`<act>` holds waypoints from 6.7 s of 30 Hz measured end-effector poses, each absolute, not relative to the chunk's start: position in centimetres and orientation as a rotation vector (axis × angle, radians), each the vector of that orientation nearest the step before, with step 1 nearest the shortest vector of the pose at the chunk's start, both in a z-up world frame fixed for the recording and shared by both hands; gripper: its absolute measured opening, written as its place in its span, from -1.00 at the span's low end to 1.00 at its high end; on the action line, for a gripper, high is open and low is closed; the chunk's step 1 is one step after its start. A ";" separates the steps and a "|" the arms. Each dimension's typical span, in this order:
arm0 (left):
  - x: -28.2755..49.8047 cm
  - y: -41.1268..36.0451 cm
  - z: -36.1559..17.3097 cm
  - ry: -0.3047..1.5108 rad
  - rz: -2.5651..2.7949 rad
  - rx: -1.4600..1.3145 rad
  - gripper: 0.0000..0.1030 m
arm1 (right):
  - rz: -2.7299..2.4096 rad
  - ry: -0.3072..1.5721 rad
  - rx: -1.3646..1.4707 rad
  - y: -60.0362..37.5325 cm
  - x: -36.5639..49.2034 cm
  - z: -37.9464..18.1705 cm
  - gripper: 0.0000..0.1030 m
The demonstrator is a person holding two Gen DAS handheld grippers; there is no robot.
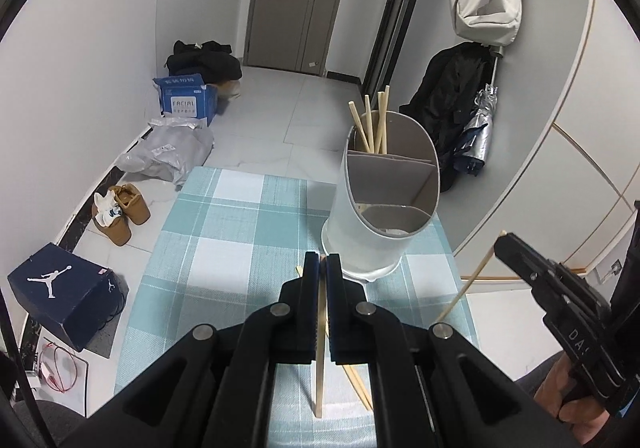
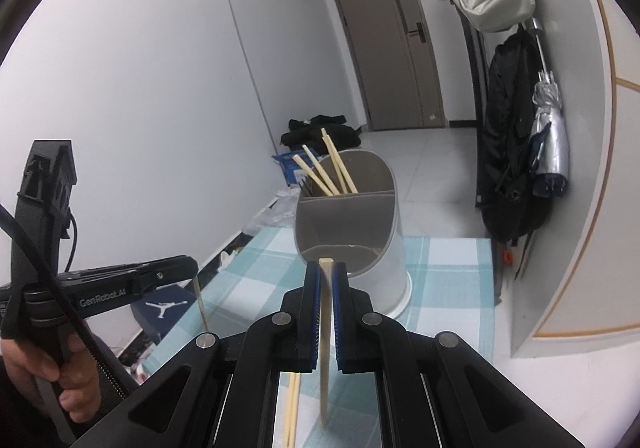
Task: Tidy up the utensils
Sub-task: 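Carry both chopsticks over the white holder and lower them in, then open both grippers and withdraw them from the holder, then lower the right gripper to the last chopsticks and grasp one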
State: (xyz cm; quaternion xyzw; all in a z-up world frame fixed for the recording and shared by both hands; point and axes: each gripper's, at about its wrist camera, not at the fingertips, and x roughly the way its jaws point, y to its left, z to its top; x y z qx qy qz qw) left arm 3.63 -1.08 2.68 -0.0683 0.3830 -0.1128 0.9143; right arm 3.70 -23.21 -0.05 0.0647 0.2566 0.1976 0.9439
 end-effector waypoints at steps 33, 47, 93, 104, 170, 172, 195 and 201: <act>3.7 -1.7 3.9 0.794 -0.310 -0.081 -1.00 | 0.367 0.474 0.172 -23.6 1.5 1.6 -0.91; 4.8 -3.4 5.2 0.828 -0.337 -0.001 -1.00 | 0.358 0.478 0.230 -25.2 2.2 1.2 -0.91; 12.6 -5.4 17.0 0.697 -0.499 -0.075 -1.00 | 0.358 0.495 0.270 -30.1 14.8 6.4 -0.94; 11.6 -6.3 15.8 0.739 -0.507 -0.041 -1.00 | 0.320 0.567 0.379 -32.9 13.3 3.2 -0.41; 9.4 0.9 6.1 0.719 -0.072 -0.221 0.78 | 0.379 0.534 0.163 -22.6 7.3 1.0 0.64; 8.7 1.5 5.4 0.713 -0.058 -0.227 0.82 | 0.377 0.540 0.158 -22.2 7.0 0.9 0.66; 4.6 4.2 -2.9 0.809 0.050 -0.262 0.90 | 0.304 0.745 0.009 -18.1 5.2 -6.9 0.73; 5.3 5.8 -4.0 0.878 0.067 -0.321 0.90 | 0.267 0.832 -0.051 -17.1 6.2 -9.5 0.72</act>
